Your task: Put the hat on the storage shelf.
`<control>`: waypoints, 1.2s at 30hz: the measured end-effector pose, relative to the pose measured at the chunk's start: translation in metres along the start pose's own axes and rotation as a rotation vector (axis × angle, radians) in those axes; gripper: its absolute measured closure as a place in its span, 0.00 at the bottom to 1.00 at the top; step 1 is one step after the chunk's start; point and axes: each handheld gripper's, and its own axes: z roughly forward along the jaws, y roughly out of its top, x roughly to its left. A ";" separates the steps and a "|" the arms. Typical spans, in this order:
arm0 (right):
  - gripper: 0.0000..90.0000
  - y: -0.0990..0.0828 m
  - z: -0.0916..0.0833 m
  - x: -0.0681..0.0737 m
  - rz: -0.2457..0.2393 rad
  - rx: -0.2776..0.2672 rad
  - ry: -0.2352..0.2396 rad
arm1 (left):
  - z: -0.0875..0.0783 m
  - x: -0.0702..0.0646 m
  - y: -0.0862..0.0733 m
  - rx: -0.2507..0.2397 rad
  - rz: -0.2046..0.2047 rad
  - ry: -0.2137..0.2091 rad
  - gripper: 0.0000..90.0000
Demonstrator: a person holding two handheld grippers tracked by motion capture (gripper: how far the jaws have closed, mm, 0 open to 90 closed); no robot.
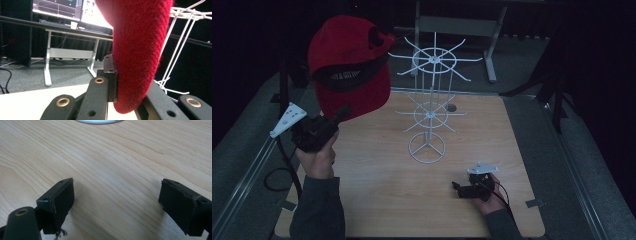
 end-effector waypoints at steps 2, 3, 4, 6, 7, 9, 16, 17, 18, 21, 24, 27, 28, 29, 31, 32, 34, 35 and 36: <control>0.14 0.000 0.000 0.000 0.000 0.000 0.000 | 0.000 0.000 0.000 0.002 0.001 -0.002 0.95; 0.14 0.000 0.000 0.000 0.000 0.000 0.000 | 0.001 -0.001 0.000 0.005 0.002 -0.003 0.95; 0.14 0.000 0.000 0.000 0.000 0.001 0.000 | 0.001 -0.001 0.000 0.008 0.003 -0.004 0.95; 0.14 0.000 0.000 0.000 0.000 0.000 0.000 | 0.002 -0.002 -0.001 0.014 0.009 -0.006 0.95; 0.14 0.000 0.000 0.000 0.000 0.000 0.000 | 0.002 -0.002 -0.001 0.016 0.009 -0.007 0.95; 0.14 0.000 0.000 0.000 0.000 0.000 0.000 | 0.003 -0.003 -0.002 0.021 0.017 -0.010 0.95; 0.14 0.000 0.000 0.000 0.000 0.000 0.000 | 0.007 -0.005 -0.005 0.035 0.020 -0.015 0.95; 0.14 0.000 0.000 0.000 0.000 0.000 0.000 | 0.007 -0.006 -0.005 0.039 0.021 -0.017 0.95; 0.14 0.000 0.000 0.000 0.000 0.000 0.000 | 0.008 -0.006 -0.005 0.041 0.023 -0.018 0.95; 0.14 0.000 0.000 0.000 0.000 0.000 0.000 | 0.010 -0.007 -0.006 0.050 0.026 -0.019 0.95; 0.14 0.000 0.000 0.000 -0.001 0.000 0.000 | 0.012 -0.008 -0.008 0.060 0.032 -0.017 0.95; 0.14 0.000 0.000 0.000 0.000 0.000 0.000 | 0.013 -0.009 -0.011 0.063 0.029 -0.011 0.95; 0.14 0.000 0.000 0.000 0.000 0.000 0.000 | 0.014 -0.009 -0.013 0.063 0.028 -0.007 0.95; 0.14 0.000 0.000 0.000 0.000 0.000 0.000 | 0.014 -0.009 -0.015 0.064 0.022 -0.006 0.95; 0.14 0.000 0.000 0.000 0.000 0.000 0.000 | 0.015 -0.008 -0.019 0.068 0.015 -0.003 0.95; 0.14 0.000 0.000 0.000 0.000 0.000 -0.001 | 0.016 -0.007 -0.021 0.071 0.012 -0.002 0.95; 0.14 0.000 0.000 0.000 0.000 0.000 0.000 | 0.016 -0.007 -0.025 0.077 0.007 -0.002 0.95; 0.14 0.000 0.000 0.000 -0.001 0.000 0.000 | 0.016 -0.006 -0.027 0.081 0.008 -0.001 0.95; 0.14 0.000 0.000 0.000 -0.001 0.000 0.000 | 0.017 -0.007 -0.029 0.085 0.008 0.003 0.95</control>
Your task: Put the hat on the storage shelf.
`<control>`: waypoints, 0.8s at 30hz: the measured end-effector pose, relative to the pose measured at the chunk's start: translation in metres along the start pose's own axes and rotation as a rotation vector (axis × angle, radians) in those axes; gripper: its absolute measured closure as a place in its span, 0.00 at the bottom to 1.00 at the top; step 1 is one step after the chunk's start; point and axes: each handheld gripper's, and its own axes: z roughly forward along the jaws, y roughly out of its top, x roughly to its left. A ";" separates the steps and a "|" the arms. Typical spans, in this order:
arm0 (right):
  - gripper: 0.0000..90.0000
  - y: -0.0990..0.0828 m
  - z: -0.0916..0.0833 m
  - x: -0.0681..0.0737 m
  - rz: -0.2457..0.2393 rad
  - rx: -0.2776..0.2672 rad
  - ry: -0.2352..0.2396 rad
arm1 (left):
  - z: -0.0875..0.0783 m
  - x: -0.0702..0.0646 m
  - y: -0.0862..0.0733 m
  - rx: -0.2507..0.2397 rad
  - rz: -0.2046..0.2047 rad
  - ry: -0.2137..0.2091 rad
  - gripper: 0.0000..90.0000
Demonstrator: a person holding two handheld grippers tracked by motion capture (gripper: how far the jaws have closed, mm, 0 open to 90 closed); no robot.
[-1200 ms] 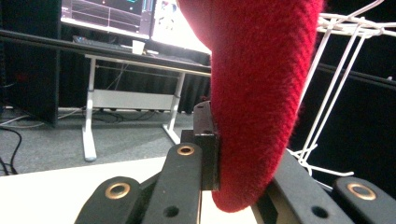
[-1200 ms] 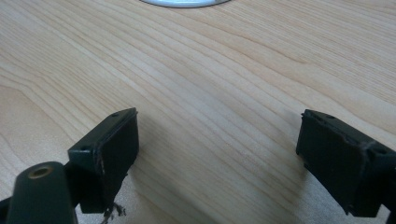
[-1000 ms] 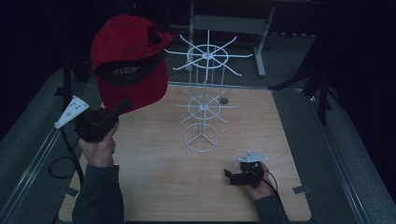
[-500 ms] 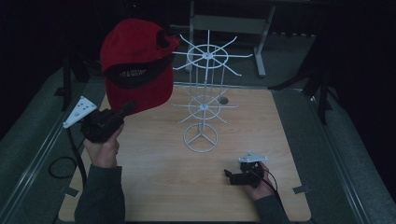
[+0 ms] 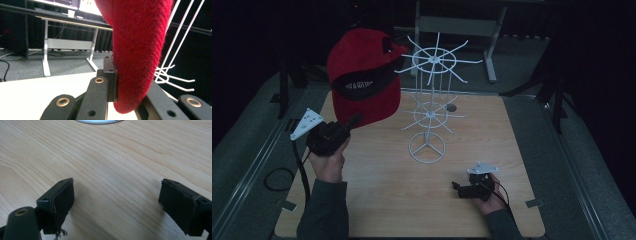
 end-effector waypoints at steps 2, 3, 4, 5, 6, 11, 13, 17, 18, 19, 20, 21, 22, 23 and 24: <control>0.14 0.000 0.000 0.000 0.000 0.000 0.000 | 0.001 -0.001 -0.003 0.005 0.003 0.001 0.95; 0.14 0.000 0.000 0.000 0.000 0.000 0.000 | 0.001 -0.001 -0.005 0.009 0.004 0.001 0.95; 0.14 0.000 0.000 0.000 0.001 0.001 0.001 | 0.001 -0.001 -0.007 0.014 0.005 0.002 0.95; 0.14 0.000 0.000 0.000 0.001 0.001 0.001 | 0.002 -0.001 -0.009 0.015 0.002 0.002 0.95; 0.14 0.000 0.000 0.000 0.000 0.000 0.000 | 0.002 -0.001 -0.011 0.017 -0.002 0.000 0.95; 0.14 0.000 0.000 0.000 0.000 0.000 0.000 | 0.003 0.001 -0.019 0.034 -0.011 0.004 0.95; 0.14 0.000 0.000 0.000 0.001 0.000 0.000 | 0.004 0.001 -0.021 0.035 -0.017 0.003 0.95; 0.14 0.000 0.000 0.000 0.001 0.001 0.000 | 0.005 0.001 -0.026 0.043 -0.021 0.005 0.95; 0.14 0.000 0.000 0.000 0.001 0.001 0.000 | 0.005 0.001 -0.027 0.047 -0.018 0.006 0.95; 0.14 0.000 0.000 0.000 0.001 0.001 0.001 | 0.005 0.001 -0.027 0.048 -0.017 0.006 0.95; 0.14 0.000 0.000 0.000 0.001 0.001 0.001 | 0.006 0.000 -0.028 0.047 -0.019 0.005 0.95; 0.14 0.000 0.000 0.000 0.001 0.001 0.001 | 0.006 0.000 -0.029 0.051 -0.017 0.004 0.95; 0.14 0.000 0.000 0.000 0.001 0.000 0.000 | 0.006 0.000 -0.031 0.052 -0.018 0.002 0.95; 0.14 0.000 0.000 0.000 0.001 0.001 0.001 | 0.006 0.000 -0.032 0.054 -0.017 0.003 0.95; 0.14 0.000 0.000 0.000 0.001 0.001 0.001 | 0.007 -0.001 -0.034 0.055 -0.018 0.004 0.95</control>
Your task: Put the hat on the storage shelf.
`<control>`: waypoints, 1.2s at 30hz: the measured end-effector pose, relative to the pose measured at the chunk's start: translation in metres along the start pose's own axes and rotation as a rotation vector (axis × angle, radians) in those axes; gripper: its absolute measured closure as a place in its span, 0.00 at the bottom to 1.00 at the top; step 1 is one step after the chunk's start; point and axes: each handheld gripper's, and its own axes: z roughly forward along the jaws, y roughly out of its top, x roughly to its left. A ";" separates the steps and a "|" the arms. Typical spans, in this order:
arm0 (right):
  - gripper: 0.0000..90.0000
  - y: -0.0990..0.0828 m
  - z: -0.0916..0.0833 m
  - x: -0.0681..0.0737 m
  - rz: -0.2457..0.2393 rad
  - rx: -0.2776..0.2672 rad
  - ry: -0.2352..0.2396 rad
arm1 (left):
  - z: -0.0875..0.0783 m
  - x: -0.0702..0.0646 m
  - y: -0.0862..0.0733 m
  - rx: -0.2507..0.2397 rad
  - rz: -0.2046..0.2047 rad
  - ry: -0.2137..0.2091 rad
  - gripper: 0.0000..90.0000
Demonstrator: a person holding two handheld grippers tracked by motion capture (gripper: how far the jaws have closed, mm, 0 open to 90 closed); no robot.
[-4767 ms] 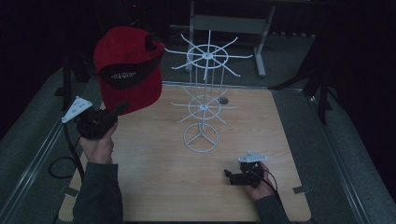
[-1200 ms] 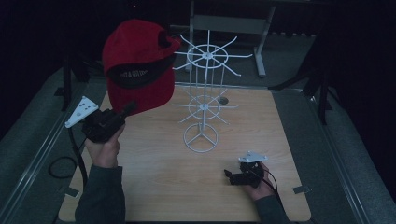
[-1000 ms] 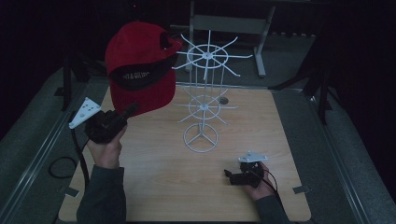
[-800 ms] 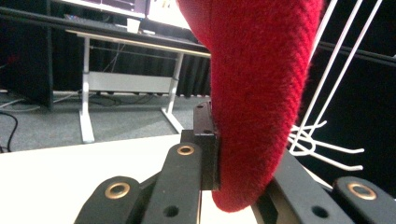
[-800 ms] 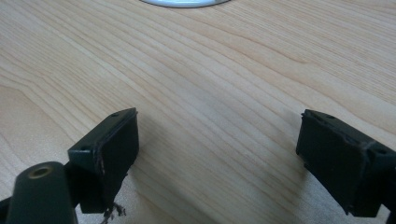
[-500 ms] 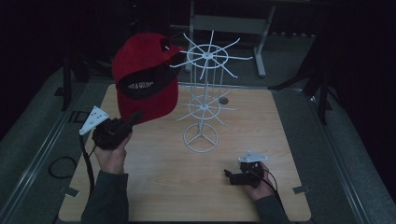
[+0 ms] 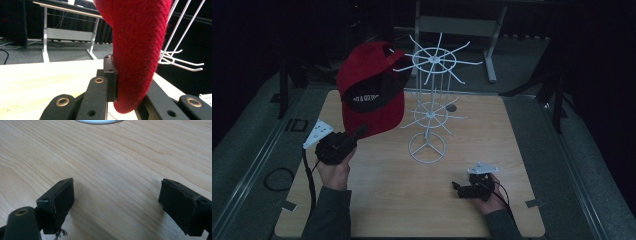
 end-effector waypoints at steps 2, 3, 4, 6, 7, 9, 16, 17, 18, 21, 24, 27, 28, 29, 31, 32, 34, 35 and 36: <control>0.14 0.000 0.000 0.000 0.000 0.000 0.000 | 0.002 0.000 -0.003 0.007 -0.003 -0.001 0.95; 0.14 0.000 0.000 0.000 0.001 0.000 0.000 | 0.002 -0.001 -0.005 0.014 0.001 0.002 0.95; 0.14 0.000 0.000 0.000 0.001 0.001 0.000 | 0.003 -0.002 -0.006 0.019 0.003 0.003 0.95; 0.14 0.000 0.000 0.000 0.000 0.000 0.000 | 0.005 -0.003 -0.008 0.027 0.009 0.001 0.95; 0.14 0.000 0.000 0.000 0.000 0.000 0.000 | 0.006 -0.004 -0.009 0.030 0.006 0.000 0.95; 0.14 0.000 0.000 0.000 -0.001 0.000 0.000 | 0.007 -0.005 -0.011 0.036 0.008 -0.001 0.95; 0.14 0.000 0.000 0.000 -0.003 0.001 0.000 | 0.010 -0.006 -0.018 0.049 0.013 0.010 0.95; 0.14 0.000 0.000 0.000 -0.002 0.000 0.001 | 0.010 -0.006 -0.019 0.049 0.014 0.012 0.94; 0.14 0.000 0.000 0.000 -0.001 0.000 0.000 | 0.010 -0.006 -0.020 0.052 0.015 0.012 0.94; 0.14 0.000 0.000 0.000 -0.001 -0.001 0.000 | 0.011 -0.006 -0.022 0.059 0.018 0.017 0.94; 0.14 0.000 0.000 0.000 -0.001 -0.001 0.000 | 0.012 -0.008 -0.023 0.064 0.027 0.016 0.94; 0.14 0.000 0.000 0.000 -0.001 -0.001 0.001 | 0.013 -0.009 -0.025 0.077 0.037 0.017 0.93; 0.14 0.000 0.000 0.000 -0.001 -0.001 0.000 | 0.014 -0.009 -0.025 0.081 0.038 0.015 0.93; 0.14 0.000 0.000 0.000 -0.001 -0.001 0.000 | 0.014 -0.009 -0.026 0.085 0.039 0.015 0.93; 0.14 0.000 0.000 0.000 -0.001 -0.001 0.000 | 0.015 -0.010 -0.027 0.089 0.042 0.010 0.92; 0.14 0.000 0.000 0.000 -0.001 0.000 0.000 | 0.015 -0.010 -0.027 0.091 0.044 0.007 0.91; 0.14 0.000 0.000 0.000 -0.001 0.000 0.000 | 0.015 -0.010 -0.027 0.092 0.043 0.002 0.90; 0.14 0.000 0.000 0.000 -0.001 0.000 0.000 | 0.015 -0.010 -0.028 0.093 0.043 0.000 0.90; 0.14 0.000 0.000 0.000 -0.002 0.000 0.000 | 0.015 -0.010 -0.028 0.093 0.043 -0.001 0.89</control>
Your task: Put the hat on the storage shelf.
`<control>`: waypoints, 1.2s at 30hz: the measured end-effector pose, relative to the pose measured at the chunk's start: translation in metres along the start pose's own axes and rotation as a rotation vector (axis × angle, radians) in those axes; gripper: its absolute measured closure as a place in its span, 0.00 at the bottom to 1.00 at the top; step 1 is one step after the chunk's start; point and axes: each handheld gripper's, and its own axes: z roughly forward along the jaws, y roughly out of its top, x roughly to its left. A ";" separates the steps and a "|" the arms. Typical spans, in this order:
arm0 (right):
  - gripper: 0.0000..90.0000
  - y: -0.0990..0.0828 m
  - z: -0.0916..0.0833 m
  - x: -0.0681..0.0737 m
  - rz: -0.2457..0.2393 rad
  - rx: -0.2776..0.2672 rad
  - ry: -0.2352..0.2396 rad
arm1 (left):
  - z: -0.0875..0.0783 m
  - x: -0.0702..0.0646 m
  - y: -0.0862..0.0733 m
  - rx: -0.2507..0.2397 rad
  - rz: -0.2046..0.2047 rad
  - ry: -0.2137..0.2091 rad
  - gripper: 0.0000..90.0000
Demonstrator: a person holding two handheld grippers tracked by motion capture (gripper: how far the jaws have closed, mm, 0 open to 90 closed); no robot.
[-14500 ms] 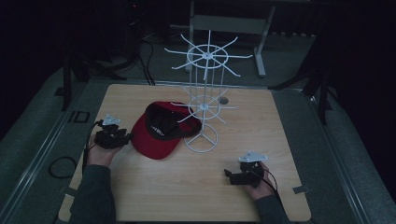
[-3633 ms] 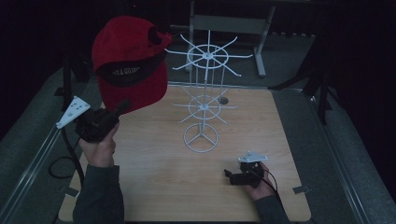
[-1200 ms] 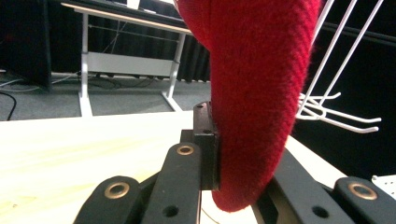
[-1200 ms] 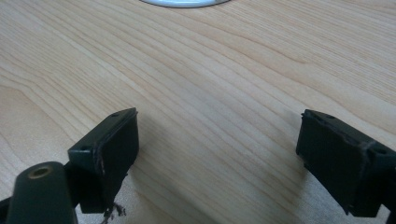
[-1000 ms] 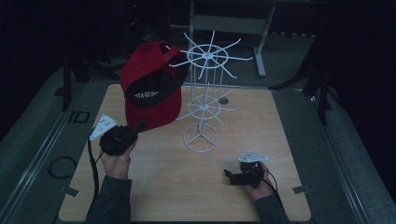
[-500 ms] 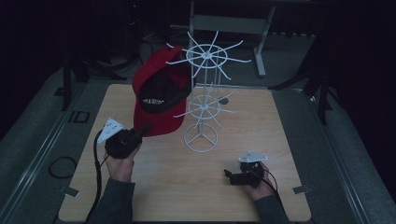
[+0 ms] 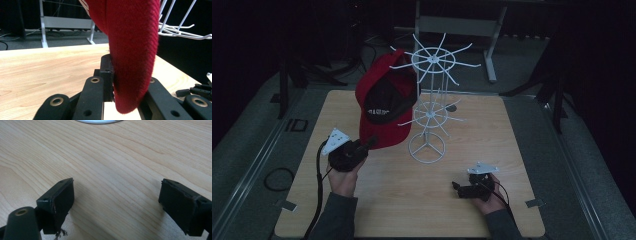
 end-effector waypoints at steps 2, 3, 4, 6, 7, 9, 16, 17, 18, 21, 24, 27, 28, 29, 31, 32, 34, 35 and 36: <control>0.14 0.000 0.000 0.000 0.000 -0.001 -0.001 | 0.000 0.000 0.000 -0.003 -0.001 -0.006 0.87; 0.14 0.000 0.000 0.000 -0.001 -0.001 -0.001 | 0.000 0.001 0.000 -0.007 -0.001 -0.006 0.85; 0.14 0.000 0.000 0.000 0.000 -0.001 -0.001 | -0.001 0.001 0.001 -0.009 -0.002 -0.006 0.84; 0.14 0.000 0.000 0.000 0.000 0.000 -0.001 | -0.002 0.001 0.001 -0.007 0.001 -0.001 0.81; 0.14 0.000 0.000 0.000 0.001 -0.001 -0.001 | -0.002 0.002 0.001 -0.005 0.002 -0.002 0.79; 0.14 0.000 0.000 0.000 0.001 0.000 0.000 | -0.003 0.002 0.001 -0.001 0.011 -0.003 0.77; 0.14 0.000 0.000 0.000 -0.001 -0.001 -0.001 | -0.003 0.004 0.000 0.005 0.015 -0.017 0.67; 0.14 0.000 0.000 0.000 0.000 -0.001 -0.001 | -0.003 0.004 0.000 0.006 0.012 -0.019 0.65; 0.14 0.000 0.000 0.000 0.000 -0.001 -0.001 | -0.003 0.005 0.000 0.007 0.010 -0.019 0.63; 0.14 0.000 0.000 0.000 0.000 -0.001 -0.001 | -0.004 0.007 0.001 0.014 -0.004 -0.022 0.59; 0.14 0.000 0.000 0.000 0.000 0.000 0.000 | -0.006 0.009 0.001 0.015 -0.010 -0.019 0.58; 0.14 0.000 0.000 0.000 0.002 0.000 0.000 | -0.007 0.012 0.001 0.018 -0.024 -0.022 0.55; 0.14 0.000 0.000 0.000 0.002 0.000 0.000 | -0.007 0.013 0.001 0.017 -0.027 -0.023 0.54; 0.14 0.000 0.000 0.000 0.002 0.001 0.000 | -0.008 0.014 0.001 0.019 -0.030 -0.021 0.54; 0.14 0.000 0.000 0.000 0.002 0.001 0.000 | -0.008 0.015 0.001 0.019 -0.032 -0.017 0.52; 0.14 0.000 0.000 0.000 0.002 0.000 0.000 | -0.009 0.015 0.001 0.018 -0.031 -0.013 0.51; 0.14 0.000 0.000 0.000 0.002 0.001 0.000 | -0.010 0.016 0.001 0.016 -0.029 -0.013 0.51; 0.14 0.000 0.000 0.000 0.002 0.000 0.000 | -0.011 0.016 0.002 0.013 -0.032 -0.013 0.51; 0.14 0.000 0.000 0.000 0.002 0.000 0.000 | -0.012 0.017 0.002 0.009 -0.032 -0.014 0.50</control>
